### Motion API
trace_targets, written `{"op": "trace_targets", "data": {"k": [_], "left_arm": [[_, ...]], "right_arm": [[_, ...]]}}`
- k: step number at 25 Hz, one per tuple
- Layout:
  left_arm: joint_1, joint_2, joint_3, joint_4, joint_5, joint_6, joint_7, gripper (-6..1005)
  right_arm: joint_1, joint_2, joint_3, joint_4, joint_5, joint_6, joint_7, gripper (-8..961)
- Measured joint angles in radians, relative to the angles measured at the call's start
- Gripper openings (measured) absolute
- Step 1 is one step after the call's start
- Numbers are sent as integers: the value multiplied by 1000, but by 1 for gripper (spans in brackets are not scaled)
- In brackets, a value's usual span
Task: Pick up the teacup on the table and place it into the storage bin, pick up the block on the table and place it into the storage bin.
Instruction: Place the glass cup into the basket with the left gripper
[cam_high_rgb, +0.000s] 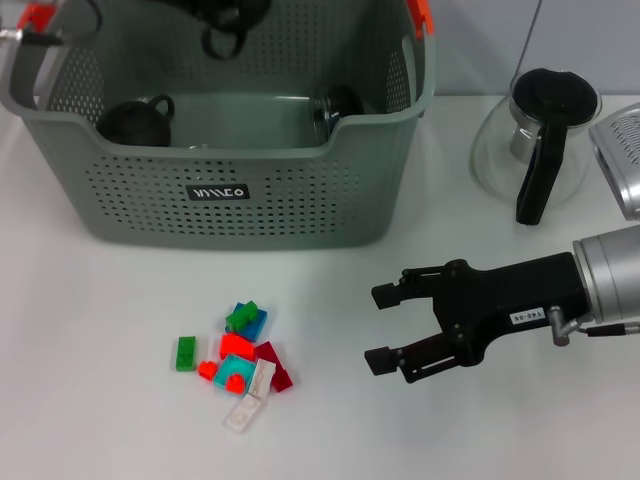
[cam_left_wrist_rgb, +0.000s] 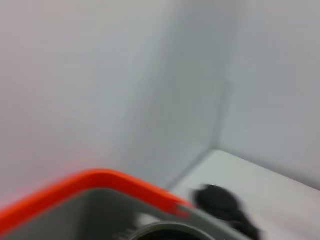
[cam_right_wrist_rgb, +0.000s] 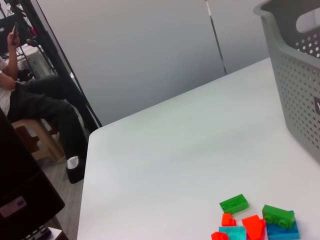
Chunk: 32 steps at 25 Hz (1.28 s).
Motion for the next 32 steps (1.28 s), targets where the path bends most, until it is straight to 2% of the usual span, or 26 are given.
{"op": "trace_targets", "data": {"k": [6,9,11,12,16,23,32], "left_arm": [[-53,6,106,-144,108,-323,10,45],[-70,-2,168,-202,167,-452,10,45],[-72,-20,221,-247,213,-571,10,45],[-72,-20,221,-247,213,-571,10,45],[-65,-51,254,-275,265,-659,10,46],[-61,-101,258,-290,362,-705,10,47],[-36,-128,275,-289,374,-737,11,48]], "right_arm": [[6,3,-1,5,0,-1,2,945],[7,6,-1,4,0,-1,3,944],[7,7,-2,5,0,0,3,944],[6,8,-3,5,0,2,3,944],[1,9,-3,6,0,6,4,945],[0,9,-3,6,0,8,4,944],[2,9,-3,6,0,9,3,945]]}}
